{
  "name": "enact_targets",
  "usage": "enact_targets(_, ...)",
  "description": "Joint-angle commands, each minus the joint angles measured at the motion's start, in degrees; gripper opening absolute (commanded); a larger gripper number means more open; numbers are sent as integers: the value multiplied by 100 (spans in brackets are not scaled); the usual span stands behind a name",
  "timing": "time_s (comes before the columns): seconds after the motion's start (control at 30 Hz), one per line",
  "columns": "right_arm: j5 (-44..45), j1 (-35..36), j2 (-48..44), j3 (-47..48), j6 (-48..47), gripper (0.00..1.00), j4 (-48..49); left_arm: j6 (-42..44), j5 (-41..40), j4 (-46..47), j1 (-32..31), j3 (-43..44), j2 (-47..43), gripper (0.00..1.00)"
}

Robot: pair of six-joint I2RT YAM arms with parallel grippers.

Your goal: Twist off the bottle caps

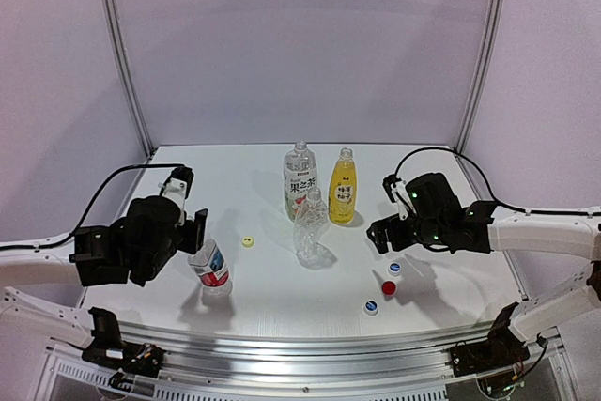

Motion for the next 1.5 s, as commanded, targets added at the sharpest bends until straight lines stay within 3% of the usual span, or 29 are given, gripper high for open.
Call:
enact_targets(0.0, -10, -31, 86, 27, 24, 99, -13, 171, -117, -87, -44, 246, -18, 64)
enact_targets(0.43, 29, -31, -151, -72, 87, 99, 83, 196, 82, -246, -69, 392, -790, 77)
enact_targets(0.47, 35, -31, -192, -71, 102, 99, 98, 227, 46, -249, -72, 375, -915, 81)
enact_targets(0.5, 50, -31, -223, -67, 123, 99, 93, 246, -21, -268, -71, 343, -1089, 96)
enact_targets(0.53, 64, -31, -262, -75, 157, 99, 97, 279, -118, -292, -77, 309, -1227, 98)
enact_targets(0.73, 653, -31, -437, -22, 541, 99, 17, 201, -1002, -594, -75, 3, -2095, 99)
enact_targets(0.87, 1170, -31, -701, 17, 714, 99, -60, -216, -1789, -1269, -64, -139, -2409, 99)
enact_targets(1.0, 1512, -31, -1386, -30, 606, 99, -1, -491, -1901, -1583, -6, -322, -2558, 99)
enact_targets(1.2, 1588, -32, -2420, -70, 114, 99, 118, -447, -1631, -1592, 127, -366, -2778, 99)
enact_targets(1.47, 1663, -23, -2177, 416, 196, 99, -343, -437, -552, -1673, 858, -1, -2184, 99)
